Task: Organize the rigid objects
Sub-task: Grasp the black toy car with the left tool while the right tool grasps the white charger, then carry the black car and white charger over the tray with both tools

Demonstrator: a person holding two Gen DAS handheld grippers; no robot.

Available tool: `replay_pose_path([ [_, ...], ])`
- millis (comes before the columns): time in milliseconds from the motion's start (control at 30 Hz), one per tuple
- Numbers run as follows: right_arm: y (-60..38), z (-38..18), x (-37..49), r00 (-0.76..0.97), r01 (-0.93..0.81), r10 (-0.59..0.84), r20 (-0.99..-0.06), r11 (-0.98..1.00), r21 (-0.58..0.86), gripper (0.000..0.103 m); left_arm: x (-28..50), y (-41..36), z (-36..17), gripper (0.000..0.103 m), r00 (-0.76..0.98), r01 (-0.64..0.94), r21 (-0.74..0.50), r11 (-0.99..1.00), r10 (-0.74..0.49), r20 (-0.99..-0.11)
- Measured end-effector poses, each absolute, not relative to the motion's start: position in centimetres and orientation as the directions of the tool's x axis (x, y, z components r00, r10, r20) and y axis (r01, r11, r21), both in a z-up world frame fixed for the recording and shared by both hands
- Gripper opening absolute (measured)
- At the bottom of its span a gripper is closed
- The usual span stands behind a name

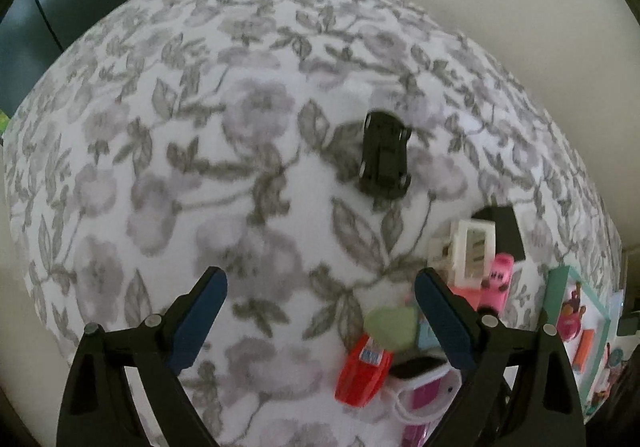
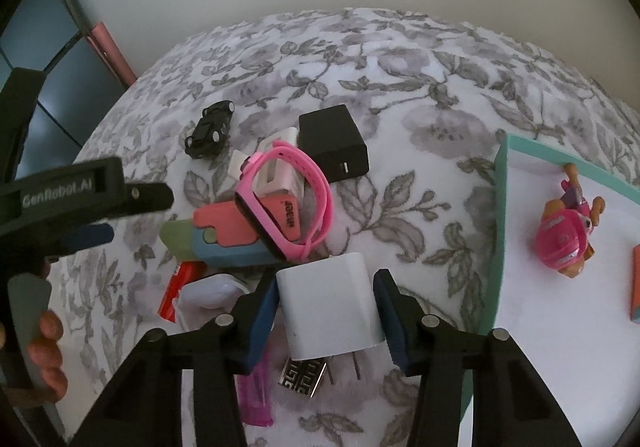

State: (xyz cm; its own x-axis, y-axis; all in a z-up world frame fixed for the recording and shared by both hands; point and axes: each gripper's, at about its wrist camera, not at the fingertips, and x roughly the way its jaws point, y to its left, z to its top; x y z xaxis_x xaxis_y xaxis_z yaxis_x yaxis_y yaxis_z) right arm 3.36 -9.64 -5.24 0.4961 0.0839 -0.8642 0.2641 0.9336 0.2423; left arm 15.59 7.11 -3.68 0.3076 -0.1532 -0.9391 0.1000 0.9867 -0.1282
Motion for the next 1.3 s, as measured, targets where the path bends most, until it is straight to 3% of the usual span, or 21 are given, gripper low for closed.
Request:
replay_pose_path([
  [133,-10.8,-5.0,3.4,0.504,0.290,0.095,-0.859,0.917,0.272,0.048,16.9,6.5,-3.5,0.086,0.332,0.099,-0.119,0.988,-0.146,-0.932],
  [300,-12.1,-3.9,3.9,0.534,0.293,0.093,-0.840,0.912,0.287,0.048,18.7,4.9,-3.3,0.084,0.370,0.123,-0.093,0.988,-0.132,-0.920],
  [600,-13.5,-4.4,5.4,0.533,0.276,0.114,-0.839,0.914,0.299,0.047,21.4,2.7,-4.1,0.070,0.403,0.147,-0.061,0.987,-0.116,-0.908],
  [700,-13.9,-4.8,5.6,0.532,0.271,0.124,-0.838,0.913,0.307,0.047,21.9,2.2,-5.1,0.055,0.392,0.159,-0.046,0.986,-0.106,-0.914],
  [767,-14.1,-5.1,5.9,0.529,0.272,0.131,-0.839,0.910,0.314,0.047,22.2,2.2,-5.7,0.053,0.381,0.162,-0.058,0.985,-0.117,-0.917],
  [933,-14.3,-5.7,6.5,0.525,0.271,0.143,-0.839,0.906,0.325,0.047,22.4,1.6,-6.6,0.031,0.372,0.190,-0.041,0.981,-0.111,-0.922],
  [1300,-14.6,-6.0,6.5,0.527,0.279,0.158,-0.835,0.896,0.346,0.047,22.2,1.6,-6.1,0.031,0.358,0.191,-0.018,0.981,-0.087,-0.930],
])
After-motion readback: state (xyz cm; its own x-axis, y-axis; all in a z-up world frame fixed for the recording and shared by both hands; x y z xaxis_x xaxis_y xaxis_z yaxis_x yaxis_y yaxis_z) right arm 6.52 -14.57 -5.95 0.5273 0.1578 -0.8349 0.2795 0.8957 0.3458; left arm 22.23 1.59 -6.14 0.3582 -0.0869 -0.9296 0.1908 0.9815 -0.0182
